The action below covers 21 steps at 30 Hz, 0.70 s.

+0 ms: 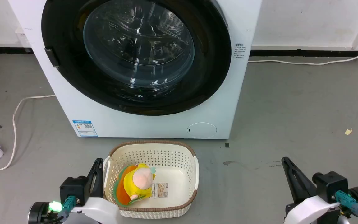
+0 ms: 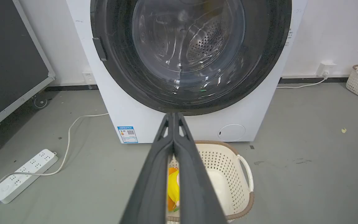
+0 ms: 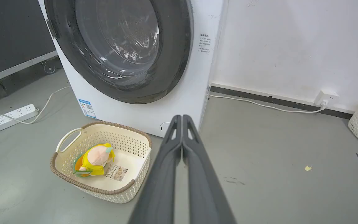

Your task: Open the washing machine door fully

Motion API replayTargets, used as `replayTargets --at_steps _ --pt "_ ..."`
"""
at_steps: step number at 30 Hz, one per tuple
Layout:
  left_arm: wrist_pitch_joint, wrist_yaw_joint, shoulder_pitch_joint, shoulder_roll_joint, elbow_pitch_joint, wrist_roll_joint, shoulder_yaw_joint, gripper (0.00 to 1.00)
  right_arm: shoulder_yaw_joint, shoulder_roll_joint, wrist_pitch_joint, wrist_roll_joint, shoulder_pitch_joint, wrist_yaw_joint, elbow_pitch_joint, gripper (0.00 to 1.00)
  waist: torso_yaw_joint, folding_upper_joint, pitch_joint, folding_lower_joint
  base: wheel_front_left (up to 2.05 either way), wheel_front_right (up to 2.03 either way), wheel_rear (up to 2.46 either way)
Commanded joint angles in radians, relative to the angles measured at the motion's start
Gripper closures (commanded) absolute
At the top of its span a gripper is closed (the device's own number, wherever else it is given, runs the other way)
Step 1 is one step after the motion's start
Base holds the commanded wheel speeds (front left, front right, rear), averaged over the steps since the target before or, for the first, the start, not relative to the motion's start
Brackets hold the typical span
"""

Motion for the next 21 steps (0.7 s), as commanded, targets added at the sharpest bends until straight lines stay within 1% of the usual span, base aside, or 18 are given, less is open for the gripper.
replayTargets --at_steps 1,21 --pt "0.000 0.002 -0.015 0.001 -0.004 0.009 0.000 1.00 -0.001 0.005 0.001 -0.008 -0.013 -0.001 -0.005 1.00 0.000 0.0000 0.000 0.0000 0.00 0.00 0.00" --pt "0.000 0.002 -0.015 0.001 -0.004 0.009 0.000 1.00 -0.001 0.005 0.001 -0.008 -0.013 -0.001 -0.005 1.00 0.000 0.0000 0.000 0.0000 0.00 0.00 0.00"
